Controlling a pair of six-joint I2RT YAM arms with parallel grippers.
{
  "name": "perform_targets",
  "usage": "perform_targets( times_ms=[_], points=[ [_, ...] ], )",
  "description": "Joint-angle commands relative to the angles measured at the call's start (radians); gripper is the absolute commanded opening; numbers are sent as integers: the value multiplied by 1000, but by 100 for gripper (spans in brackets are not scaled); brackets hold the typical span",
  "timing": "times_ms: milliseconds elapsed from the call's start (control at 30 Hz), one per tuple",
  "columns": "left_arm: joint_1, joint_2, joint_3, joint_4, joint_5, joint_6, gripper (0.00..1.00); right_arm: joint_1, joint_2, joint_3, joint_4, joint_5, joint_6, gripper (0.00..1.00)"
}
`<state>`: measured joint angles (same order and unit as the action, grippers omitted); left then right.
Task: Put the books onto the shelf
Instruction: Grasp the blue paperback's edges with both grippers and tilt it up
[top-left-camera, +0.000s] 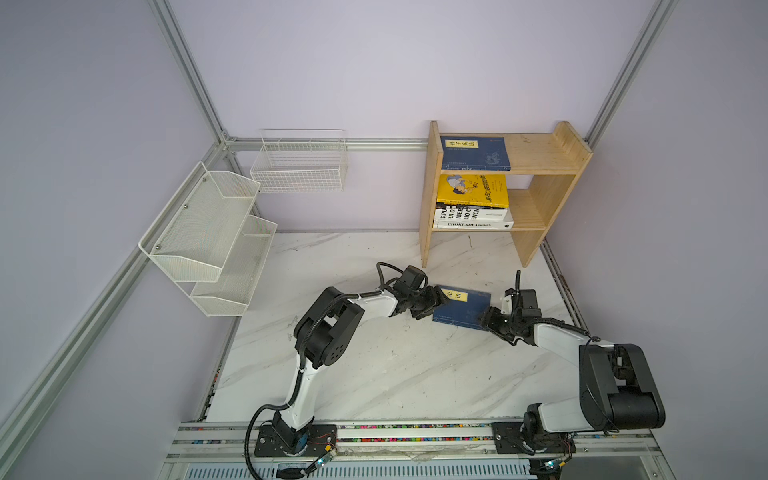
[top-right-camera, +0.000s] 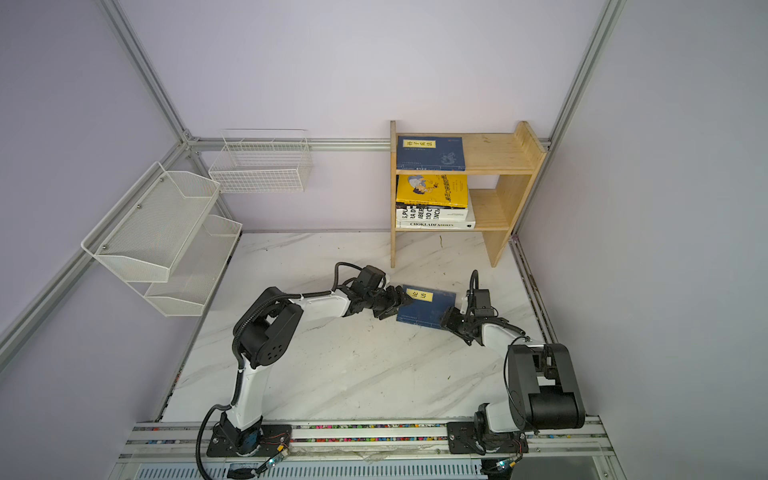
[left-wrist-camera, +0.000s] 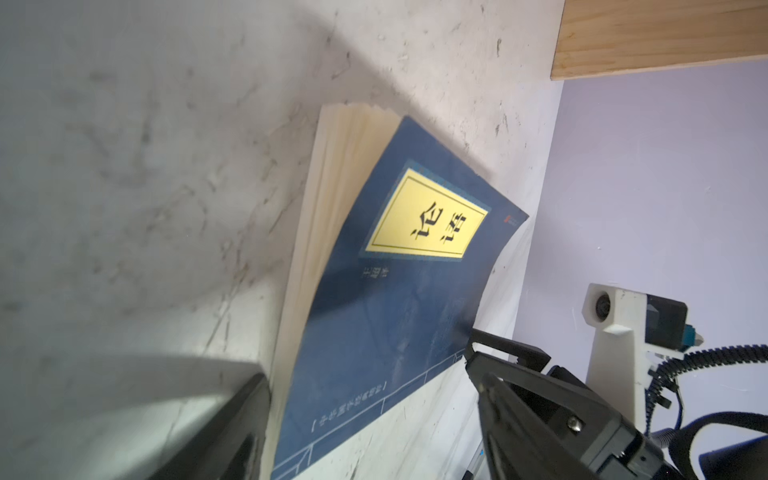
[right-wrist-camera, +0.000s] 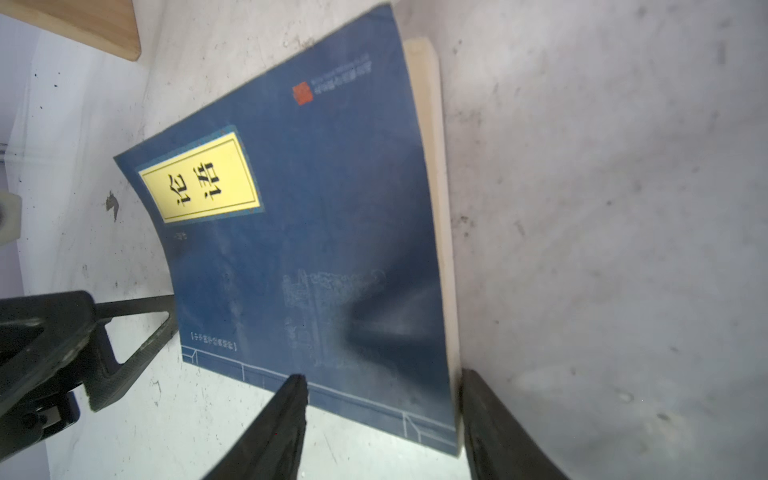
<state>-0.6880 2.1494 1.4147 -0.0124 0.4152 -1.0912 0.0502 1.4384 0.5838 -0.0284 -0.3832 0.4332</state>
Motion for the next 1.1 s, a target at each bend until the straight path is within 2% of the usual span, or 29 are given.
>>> perform_targets(
  times_ms=[0, 233, 467, 833, 1067],
  points=[
    [-21, 37, 82, 5, 50, 57, 73, 8, 57, -26, -4, -51, -14, 57],
    [-33, -43, 32, 129, 83, 115, 48, 8, 100, 17, -1, -45, -25, 51],
    [-38, -125, -45, 192, 96, 132, 28, 8, 152, 84, -22, -50, -58, 50],
    [-37, -127, 25, 24, 44, 175, 0, 7, 185, 144, -37, -48, -65, 49],
    [-35, -169, 44, -47, -8, 200, 0, -2, 119, 159, -72, -56, -34, 61]
  ],
)
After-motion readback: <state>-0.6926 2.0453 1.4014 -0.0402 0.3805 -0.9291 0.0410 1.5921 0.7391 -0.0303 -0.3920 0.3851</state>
